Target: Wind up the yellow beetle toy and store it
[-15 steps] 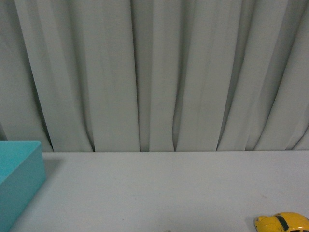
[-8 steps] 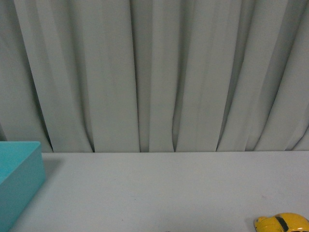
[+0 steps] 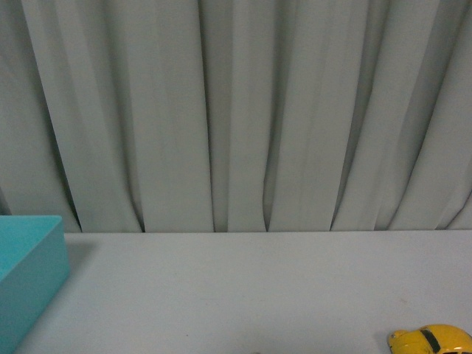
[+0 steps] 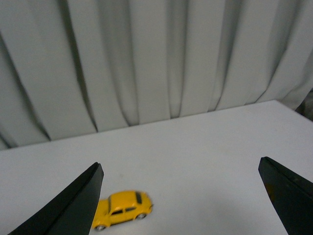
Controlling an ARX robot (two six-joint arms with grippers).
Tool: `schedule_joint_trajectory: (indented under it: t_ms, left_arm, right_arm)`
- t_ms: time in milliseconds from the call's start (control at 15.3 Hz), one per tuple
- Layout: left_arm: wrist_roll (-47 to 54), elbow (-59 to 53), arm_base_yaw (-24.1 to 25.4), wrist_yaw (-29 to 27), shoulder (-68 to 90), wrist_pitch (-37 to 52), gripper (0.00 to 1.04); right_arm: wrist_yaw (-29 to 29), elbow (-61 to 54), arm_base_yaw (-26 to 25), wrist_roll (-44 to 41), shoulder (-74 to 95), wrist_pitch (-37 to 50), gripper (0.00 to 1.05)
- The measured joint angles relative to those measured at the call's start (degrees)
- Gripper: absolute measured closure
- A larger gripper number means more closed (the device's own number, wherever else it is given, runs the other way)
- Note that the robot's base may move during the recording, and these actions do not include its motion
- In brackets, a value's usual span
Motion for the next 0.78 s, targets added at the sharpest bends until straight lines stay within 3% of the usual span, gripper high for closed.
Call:
schedule_joint_trajectory:
  t_ms: [65, 196, 327, 457, 784]
  left_arm:
    - [0.00, 0.00, 0.00, 0.00, 0.00, -0.02, 0.07]
    - [0.00, 0.00, 0.00, 0.04, 0.00, -0.07, 0.07]
    - [0.00, 0.00, 0.00, 0.00, 0.00, -0.02, 0.07]
    - [0.00, 0.00, 0.00, 0.00, 0.00, -0.02, 0.07]
    - [0.00, 0.00, 0.00, 0.02, 0.00, -0.02, 0.07]
  right_arm:
    - [-5.99, 1.53, -5.70, -0.55, 6.84, 7.56, 0.07]
    - [-23.41, 8.09, -17.62, -2.54, 29.00, 27.67, 0.07]
    - [-36.33, 17.38, -22.53, -5.27, 50.51, 37.22, 0.07]
    - [-42.99, 26.03, -22.73, -9.40, 65.51, 38.38, 0.07]
    - [-55.91, 38.36, -20.76, -23.65, 79.17, 24.63, 0.07]
